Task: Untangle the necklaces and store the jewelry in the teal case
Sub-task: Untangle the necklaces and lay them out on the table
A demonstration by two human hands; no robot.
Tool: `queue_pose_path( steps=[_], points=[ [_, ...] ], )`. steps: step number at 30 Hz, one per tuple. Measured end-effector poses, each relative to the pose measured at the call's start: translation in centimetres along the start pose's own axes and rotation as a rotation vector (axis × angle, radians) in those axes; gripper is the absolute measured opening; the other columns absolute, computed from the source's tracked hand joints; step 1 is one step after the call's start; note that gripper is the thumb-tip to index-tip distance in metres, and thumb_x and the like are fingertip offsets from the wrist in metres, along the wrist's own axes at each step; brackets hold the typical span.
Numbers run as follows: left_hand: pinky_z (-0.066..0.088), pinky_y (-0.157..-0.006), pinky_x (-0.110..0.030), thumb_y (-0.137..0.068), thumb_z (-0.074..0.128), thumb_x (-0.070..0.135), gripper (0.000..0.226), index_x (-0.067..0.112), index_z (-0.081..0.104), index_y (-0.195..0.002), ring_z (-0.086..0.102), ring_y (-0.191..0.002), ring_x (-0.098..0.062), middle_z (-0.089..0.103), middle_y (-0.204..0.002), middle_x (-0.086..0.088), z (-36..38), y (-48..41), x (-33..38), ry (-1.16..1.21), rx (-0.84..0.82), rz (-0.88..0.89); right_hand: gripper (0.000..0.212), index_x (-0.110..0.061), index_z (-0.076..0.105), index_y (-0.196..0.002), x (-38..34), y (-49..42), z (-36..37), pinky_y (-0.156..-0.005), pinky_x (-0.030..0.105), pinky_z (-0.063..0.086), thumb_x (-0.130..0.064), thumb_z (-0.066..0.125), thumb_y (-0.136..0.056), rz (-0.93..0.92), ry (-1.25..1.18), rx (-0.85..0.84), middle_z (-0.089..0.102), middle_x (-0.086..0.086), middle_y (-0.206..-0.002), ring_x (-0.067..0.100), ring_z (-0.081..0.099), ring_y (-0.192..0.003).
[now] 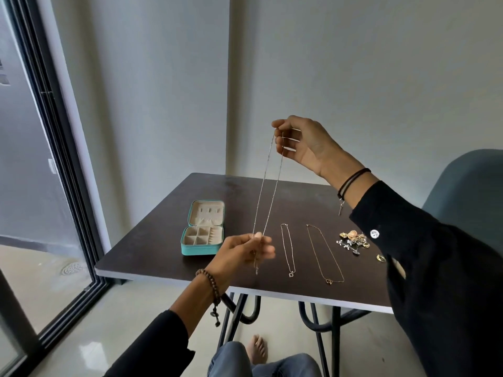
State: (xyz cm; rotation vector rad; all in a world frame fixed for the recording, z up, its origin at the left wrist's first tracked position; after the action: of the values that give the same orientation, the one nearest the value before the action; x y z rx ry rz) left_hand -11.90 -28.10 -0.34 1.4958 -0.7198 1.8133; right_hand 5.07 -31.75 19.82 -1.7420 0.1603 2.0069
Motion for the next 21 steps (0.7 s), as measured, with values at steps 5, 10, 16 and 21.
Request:
queue_pose_path(
  steps=[5,10,16,21],
  points=[
    [0.060,-0.084,-0.033,-0.101,0.052,0.024,0.034,-0.003,0.066,-0.116,0.072,-0.102,-0.030,0.073,-0.106,-0.019,-0.3,1.2,-0.3,0.050,-0.052,-0.059,0.021,-0.002,0.072,-0.099,0.0,-0.3,-0.8,-0.067,0.029,0.058,0.000,0.053,-0.091,0.014,-0.120,0.069,0.066,0.007,-0.080,0.016,0.066,-0.067],
    [0.059,-0.083,-0.032,-0.103,0.048,0.021,0.031,0.000,0.065,-0.117,0.071,-0.104,-0.030,0.073,-0.112,-0.018,-0.9,2.0,-0.7,0.040,-0.069,-0.092,0.023,0.000,0.070,-0.103,-0.1,-0.1,-1.2,-0.071,0.031,0.060,0.002,0.051,-0.090,0.018,-0.257,0.086,0.070,0.011,-0.083,0.021,0.072,-0.074],
    [0.059,-0.079,-0.033,-0.105,0.044,0.013,0.016,0.005,0.056,-0.111,0.071,-0.104,-0.032,0.072,-0.114,-0.019,-0.9,2.2,-0.8,0.145,-0.026,-0.108,0.029,0.000,0.069,-0.104,0.5,-0.1,-1.9,-0.082,0.037,0.062,0.005,0.046,-0.087,0.017,-0.310,0.093,0.073,0.016,-0.098,0.029,0.077,-0.096],
    [0.059,-0.076,-0.029,-0.101,0.052,0.020,0.018,0.004,0.056,-0.108,0.073,-0.099,-0.028,0.074,-0.109,-0.016,-1.1,2.7,-1.1,0.062,0.028,-0.018,0.018,0.000,0.068,-0.106,1.2,-0.6,-2.5,-0.081,0.036,0.062,-0.001,0.059,-0.091,0.005,-0.310,0.159,0.074,0.016,-0.098,0.027,0.077,-0.095]
  ],
)
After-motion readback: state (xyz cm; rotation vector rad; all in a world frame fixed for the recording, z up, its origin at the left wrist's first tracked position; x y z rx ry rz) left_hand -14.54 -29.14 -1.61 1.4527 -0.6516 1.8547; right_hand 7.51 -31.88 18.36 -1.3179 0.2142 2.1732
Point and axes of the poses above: each hand's wrist, its own y-axis away from the middle knuckle, its own z-axis out of the palm, x = y × z, the point moved 1 cm from there along -y, towards the middle knuckle
